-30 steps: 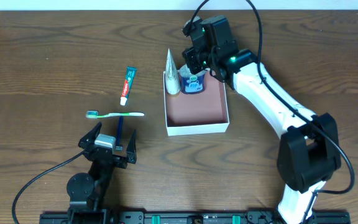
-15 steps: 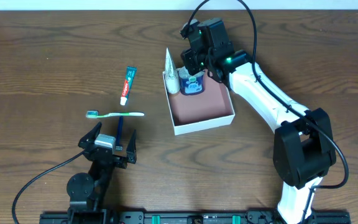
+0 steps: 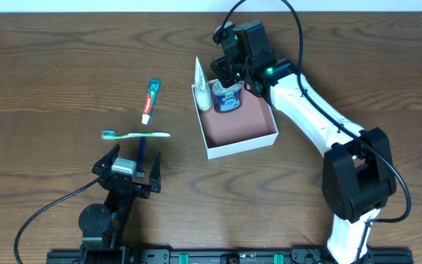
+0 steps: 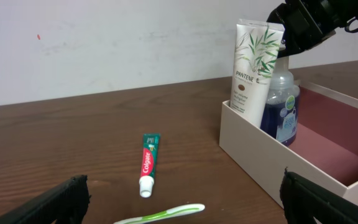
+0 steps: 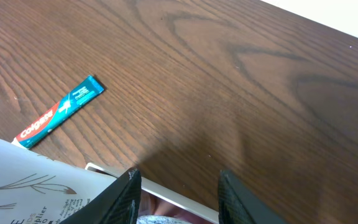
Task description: Pack container
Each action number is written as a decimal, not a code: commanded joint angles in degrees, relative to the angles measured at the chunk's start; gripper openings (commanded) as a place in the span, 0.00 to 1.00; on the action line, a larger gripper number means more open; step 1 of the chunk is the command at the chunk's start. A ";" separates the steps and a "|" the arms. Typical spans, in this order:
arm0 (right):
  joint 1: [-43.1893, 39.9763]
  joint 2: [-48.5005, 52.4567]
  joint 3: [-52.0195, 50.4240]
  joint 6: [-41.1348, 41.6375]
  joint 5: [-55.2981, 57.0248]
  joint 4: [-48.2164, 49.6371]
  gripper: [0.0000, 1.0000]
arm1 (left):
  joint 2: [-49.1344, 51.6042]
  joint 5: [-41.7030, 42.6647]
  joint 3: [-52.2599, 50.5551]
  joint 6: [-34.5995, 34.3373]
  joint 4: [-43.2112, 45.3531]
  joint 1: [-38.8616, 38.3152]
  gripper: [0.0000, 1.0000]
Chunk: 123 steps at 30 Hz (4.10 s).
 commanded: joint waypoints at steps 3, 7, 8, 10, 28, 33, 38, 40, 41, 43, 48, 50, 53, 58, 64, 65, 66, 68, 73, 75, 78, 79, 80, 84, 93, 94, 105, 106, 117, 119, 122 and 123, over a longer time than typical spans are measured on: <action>0.83 -0.96 0.98 0.15 -0.44 0.22 0.41 | 0.02 1.03 -1.03 -0.72 -1.92 0.28 0.98; 0.83 -2.45 0.98 0.15 -1.18 0.39 0.45 | 0.02 1.03 -1.03 -0.72 -1.92 0.28 0.98; 0.83 -2.95 0.98 0.13 -1.18 0.37 0.45 | 0.02 1.01 -1.03 -0.72 -1.92 0.28 0.98; 0.83 -4.04 0.98 0.13 -1.18 0.20 0.45 | 0.02 1.01 -1.03 -0.72 -1.92 0.28 0.98; 0.81 -11.26 0.98 0.13 -1.14 -6.82 0.39 | 0.02 1.01 -1.03 -0.72 -1.92 0.28 0.98; 0.63 -16.65 0.98 0.72 0.74 -16.11 0.23 | 0.02 1.03 -1.03 -0.72 -1.92 0.28 0.98; 0.48 -18.21 0.98 1.95 0.74 -23.93 0.01 | 0.02 1.03 -1.03 -0.72 -1.92 0.28 0.98; 0.57 -18.16 0.61 2.05 0.74 -26.29 0.02 | 0.02 1.01 -1.03 -0.72 -1.92 0.28 0.98; 0.66 -18.16 0.15 2.08 0.72 -27.02 0.02 | 0.02 1.01 -1.03 -0.72 -1.92 0.28 0.98; 0.96 -18.16 -1.14 2.08 0.74 -27.61 0.02 | 0.02 1.03 -1.03 -0.72 -1.92 0.28 0.98; 1.68 -18.16 -7.13 2.54 0.76 -25.35 0.01 | 0.02 1.01 -1.03 -0.72 -1.92 0.28 0.98; 1.68 -18.16 -9.57 3.39 0.76 -23.71 0.01 | 0.02 1.01 -1.03 -0.72 -1.92 0.28 0.98; 1.73 -18.16 -12.92 4.07 0.74 -20.74 0.01 | 0.02 1.03 -1.03 -0.72 -1.92 0.28 0.98; 2.01 -18.16 -16.61 4.24 0.81 -17.31 0.02 | 0.02 1.01 -1.03 -0.72 -1.92 0.28 0.98; 2.01 -18.16 -21.31 4.24 1.88 -10.64 0.01 | 0.02 1.01 -1.03 -0.72 -1.92 0.28 0.98; 2.01 -18.16 -22.05 4.24 1.88 -9.46 0.01 | 0.02 1.03 -1.03 -0.72 -1.92 0.28 0.98; 2.01 -18.16 -22.95 4.24 1.88 -8.07 0.01 | 0.02 1.03 -1.03 -0.72 -1.92 0.28 0.98; 2.01 -18.16 -24.55 4.22 1.88 -5.64 0.01 | 0.02 1.01 -1.03 -0.72 -1.92 0.28 0.98; 2.03 -18.16 -27.96 4.20 2.08 0.02 0.01 | 0.02 1.03 -1.03 -0.72 -1.92 0.28 0.98; 2.05 -18.16 -29.20 4.20 2.08 2.27 0.01 | 0.02 1.03 -1.03 -0.72 -1.92 0.28 0.98; 2.05 -18.16 -30.32 4.17 2.10 4.55 0.01 | 0.02 1.03 -1.03 -0.72 -1.92 0.28 0.98; 2.05 -18.16 -30.60 4.15 2.25 5.14 0.01 | 0.02 1.01 -1.03 -0.72 -1.92 0.28 0.98; 2.05 -18.16 -30.88 4.15 2.40 5.75 0.01 | 0.02 1.01 -1.03 -0.72 -1.92 0.28 0.98; 2.05 -18.14 -31.89 4.20 3.58 7.91 0.01 | 0.02 1.01 -1.03 -0.72 -1.92 0.28 0.98; 2.05 -15.58 -32.02 4.20 4.17 10.78 0.01 | 0.02 1.01 -1.03 -0.72 -1.92 0.28 0.98; 2.05 -15.26 -32.02 4.22 4.17 11.15 0.01 | 0.02 1.03 -1.03 -0.72 -1.92 0.28 0.98; 2.05 -13.55 -32.02 4.24 4.20 14.49 0.01 | 0.02 1.03 -1.03 -0.72 -1.92 0.28 0.98; 2.05 -13.55 -32.02 4.24 4.20 14.80 0.02 | 0.02 1.03 -1.03 -0.72 -1.92 0.28 0.98; 2.05 -13.55 -32.02 4.24 4.22 18.21 0.01 | 0.02 1.03 -1.03 -0.72 -1.92 0.28 0.98; 2.05 -13.55 -32.02 4.24 4.26 18.64 0.01 | 0.02 1.03 -1.03 -0.72 -1.92 0.28 0.98; 2.05 -13.55 -32.02 4.26 4.85 19.10 0.01 | 0.02 1.01 -1.03 -0.72 -1.92 0.28 0.98; 2.05 -13.55 -32.02 4.26 4.87 19.28 0.01 | 0.02 1.03 -1.03 -0.72 -1.92 0.28 0.98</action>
